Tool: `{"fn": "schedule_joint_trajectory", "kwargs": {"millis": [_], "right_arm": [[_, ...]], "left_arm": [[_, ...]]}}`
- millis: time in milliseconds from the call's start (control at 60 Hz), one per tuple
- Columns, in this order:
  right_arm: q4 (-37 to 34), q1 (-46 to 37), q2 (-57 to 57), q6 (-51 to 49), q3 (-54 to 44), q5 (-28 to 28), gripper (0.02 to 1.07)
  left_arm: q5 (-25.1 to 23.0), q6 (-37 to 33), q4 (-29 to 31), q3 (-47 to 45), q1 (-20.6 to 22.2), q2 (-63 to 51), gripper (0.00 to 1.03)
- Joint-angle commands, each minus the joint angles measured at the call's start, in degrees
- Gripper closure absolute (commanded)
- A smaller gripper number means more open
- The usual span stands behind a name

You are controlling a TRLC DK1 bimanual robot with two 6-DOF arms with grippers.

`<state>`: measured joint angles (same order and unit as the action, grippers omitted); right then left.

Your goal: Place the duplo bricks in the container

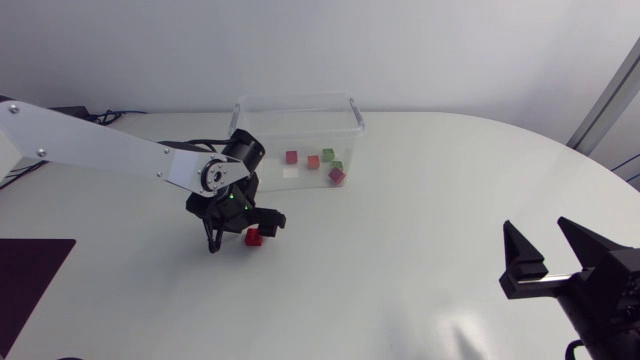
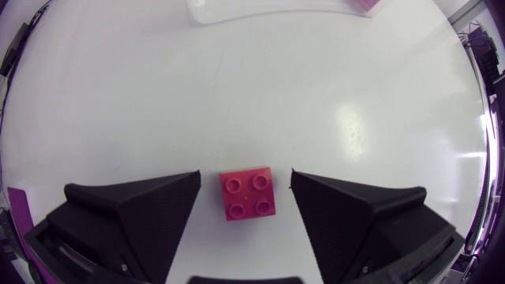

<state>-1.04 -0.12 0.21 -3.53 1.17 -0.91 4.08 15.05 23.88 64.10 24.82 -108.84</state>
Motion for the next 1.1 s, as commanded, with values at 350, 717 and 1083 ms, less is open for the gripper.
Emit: {"fn": "schedule_joint_trajectory", "kwargs": {"millis": [350, 717, 1083], "right_arm": [[0.3, -0.4, -0.5, -1.2, -1.2, -0.4, 0.07], [0.4, -0.4, -0.4, -1.2, -1.2, -0.4, 0.07], [0.3, -0.4, -0.5, -1.2, -1.2, -0.3, 0.07]], "left_arm": [[3.0, 1.5, 0.4, -1.3, 0.0, -1.0, 0.73], [3.0, 0.2, 13.8, 17.7, -1.4, 14.2, 0.73], [3.3, -0.5, 13.5, 43.0, -3.9, -0.3, 0.47]]}}
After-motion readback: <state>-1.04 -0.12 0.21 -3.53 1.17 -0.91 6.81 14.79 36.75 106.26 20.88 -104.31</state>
